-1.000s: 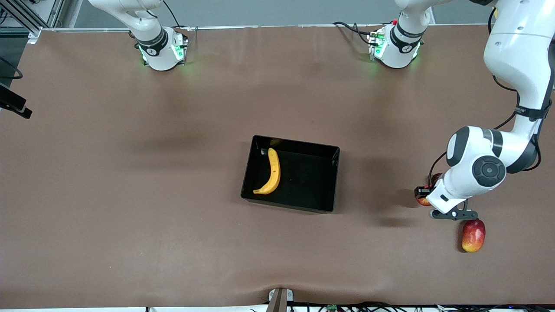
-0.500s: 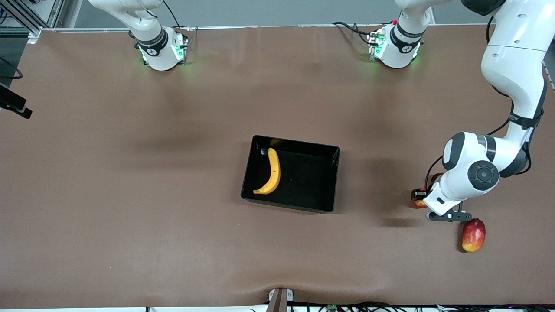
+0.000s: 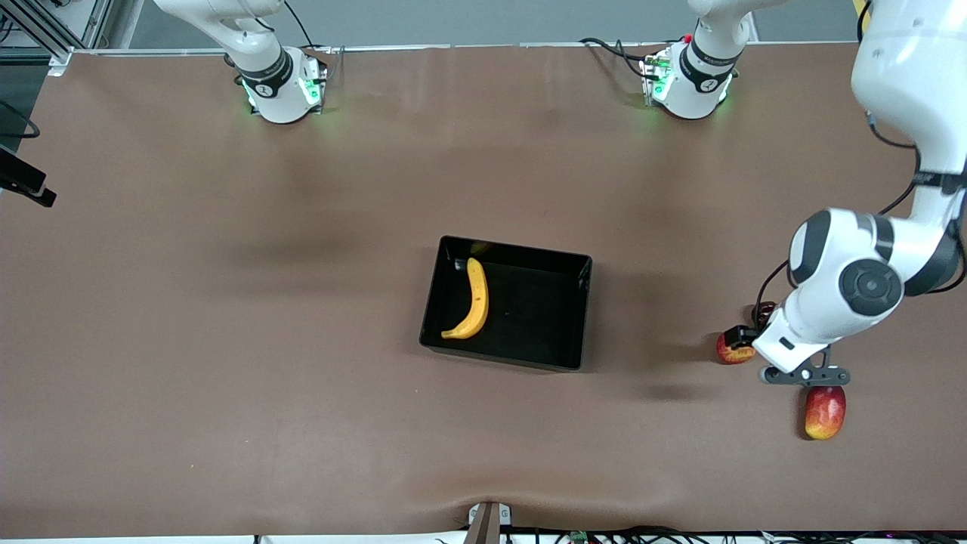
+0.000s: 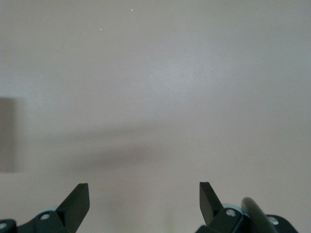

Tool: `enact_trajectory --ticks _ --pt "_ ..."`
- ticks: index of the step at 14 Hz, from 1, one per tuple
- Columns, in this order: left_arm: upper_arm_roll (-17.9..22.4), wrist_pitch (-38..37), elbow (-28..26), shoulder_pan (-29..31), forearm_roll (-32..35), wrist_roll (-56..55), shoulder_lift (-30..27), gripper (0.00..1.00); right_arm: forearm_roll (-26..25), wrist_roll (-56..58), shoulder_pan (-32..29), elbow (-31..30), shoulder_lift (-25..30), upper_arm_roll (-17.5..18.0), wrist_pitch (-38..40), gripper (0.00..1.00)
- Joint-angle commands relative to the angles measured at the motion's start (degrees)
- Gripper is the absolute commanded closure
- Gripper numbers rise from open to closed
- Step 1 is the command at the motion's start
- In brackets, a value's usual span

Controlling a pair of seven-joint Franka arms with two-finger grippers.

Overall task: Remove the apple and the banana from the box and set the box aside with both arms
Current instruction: 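Move the left gripper back over the tray to the banana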

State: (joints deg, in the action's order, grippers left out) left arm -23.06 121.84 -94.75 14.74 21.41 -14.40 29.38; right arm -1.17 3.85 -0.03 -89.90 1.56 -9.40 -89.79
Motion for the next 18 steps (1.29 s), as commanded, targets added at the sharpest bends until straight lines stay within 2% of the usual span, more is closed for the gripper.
enact_trajectory --ticks 1,4,5,7,10,12,13,15,16,18 --pt "-4.43 -4.41 -1.32 -0.15 0.65 -7.01 -5.47 0.00 1.17 0.37 -0.94 1.39 -0.69 0.52 0.85 0.00" --pt "-13.39 -5.47 -1.05 -1.02 0.74 -19.65 -4.78 0.00 1.17 0.37 -1.03 1.39 -0.77 0.52 0.76 0.00" --pt "-14.81 -5.39 -0.88 -3.55 1.35 -23.79 -3.64 0.00 1.17 0.37 -1.03 1.39 -0.77 0.52 0.76 0.00" --pt "-14.65 -5.30 3.15 -11.35 1.53 -29.35 -0.22 0.00 1.08 0.37 -0.94 1.39 -1.64 0.52 0.67 0.00" --pt "-14.21 -4.42 9.56 -19.98 1.62 -32.60 6.98 0.00 1.17 0.37 -1.20 1.39 -2.00 0.52 0.23 0.00" --pt "-10.19 -4.24 16.06 -29.36 4.51 -40.05 11.64 0.00 1.25 0.46 -1.29 1.48 -2.35 0.52 0.15 0.00" --pt "-6.25 -3.81 18.61 -34.46 4.61 -42.18 13.32 0.00 1.25 0.46 -1.29 1.48 -2.36 0.52 0.14 0.00" --pt "1.13 -0.13 19.95 -42.03 4.26 -42.55 15.00 0.00 1.25 0.54 -1.29 1.48 -2.44 0.52 0.06 0.00" --pt "3.17 2.41 20.04 -43.98 4.08 -42.55 16.22 0.00 1.25 0.54 -1.29 1.48 -2.44 0.52 0.06 0.00" --pt "3.63 8.12 20.04 -44.97 4.17 -42.81 19.47 0.00 1.25 0.46 -1.29 1.48 -3.23 0.43 0.14 0.00"
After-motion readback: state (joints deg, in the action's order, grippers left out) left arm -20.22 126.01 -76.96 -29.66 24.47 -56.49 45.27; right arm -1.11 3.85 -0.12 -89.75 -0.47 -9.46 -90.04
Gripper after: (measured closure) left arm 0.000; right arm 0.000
